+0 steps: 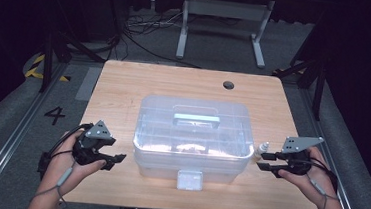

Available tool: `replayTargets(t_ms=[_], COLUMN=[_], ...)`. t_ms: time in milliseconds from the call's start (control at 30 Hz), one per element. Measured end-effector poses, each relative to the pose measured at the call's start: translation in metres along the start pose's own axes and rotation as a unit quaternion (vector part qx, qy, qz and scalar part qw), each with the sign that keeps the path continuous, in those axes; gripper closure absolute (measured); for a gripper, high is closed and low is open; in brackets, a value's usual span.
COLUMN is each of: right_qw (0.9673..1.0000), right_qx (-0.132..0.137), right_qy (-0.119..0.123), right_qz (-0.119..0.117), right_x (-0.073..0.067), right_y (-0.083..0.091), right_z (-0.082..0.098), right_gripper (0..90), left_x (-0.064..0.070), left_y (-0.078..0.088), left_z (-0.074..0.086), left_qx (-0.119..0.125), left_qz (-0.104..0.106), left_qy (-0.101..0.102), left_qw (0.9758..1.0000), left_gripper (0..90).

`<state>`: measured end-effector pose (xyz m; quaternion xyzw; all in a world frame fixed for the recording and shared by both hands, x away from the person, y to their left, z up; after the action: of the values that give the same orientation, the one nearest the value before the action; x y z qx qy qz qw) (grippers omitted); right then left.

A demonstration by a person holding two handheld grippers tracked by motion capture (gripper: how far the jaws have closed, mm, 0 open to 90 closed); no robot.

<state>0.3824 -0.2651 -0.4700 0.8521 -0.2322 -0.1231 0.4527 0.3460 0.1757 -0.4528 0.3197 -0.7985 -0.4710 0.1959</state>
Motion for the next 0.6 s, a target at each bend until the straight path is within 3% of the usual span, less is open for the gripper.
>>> replayTargets(t_ms=[233,600], right_qw=[1.0,0.9999], right_qx=[0.005,-0.008], right_qy=[-0.003,-0.007], right_qz=[-0.005,-0.002], right_x=[-0.001,0.002], right_y=[0.001,-0.003], right_z=[-0.002,0.002], right_gripper=[59.8,59.8], left_x=[-0.01,-0.011], left_y=[0.007,0.016], left_z=[0.001,-0.008], left_qx=[0.005,0.009], left_qz=[-0.006,-0.004], left_qy=[0.025,0.014], left_qw=[0.9997,0.9999], left_gripper=[39.8,43.2])
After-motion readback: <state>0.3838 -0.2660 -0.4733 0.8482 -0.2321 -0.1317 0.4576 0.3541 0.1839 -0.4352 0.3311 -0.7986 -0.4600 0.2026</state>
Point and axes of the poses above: each handheld gripper's, and its own axes: y roughly backward along the jaws, z roughly out of its underside, x roughly to its right, the point moved 10 cm from there along -y, roughly forward along the jaws, and after that the axes turned 9 degrees about -x, right-handed, at the moved point
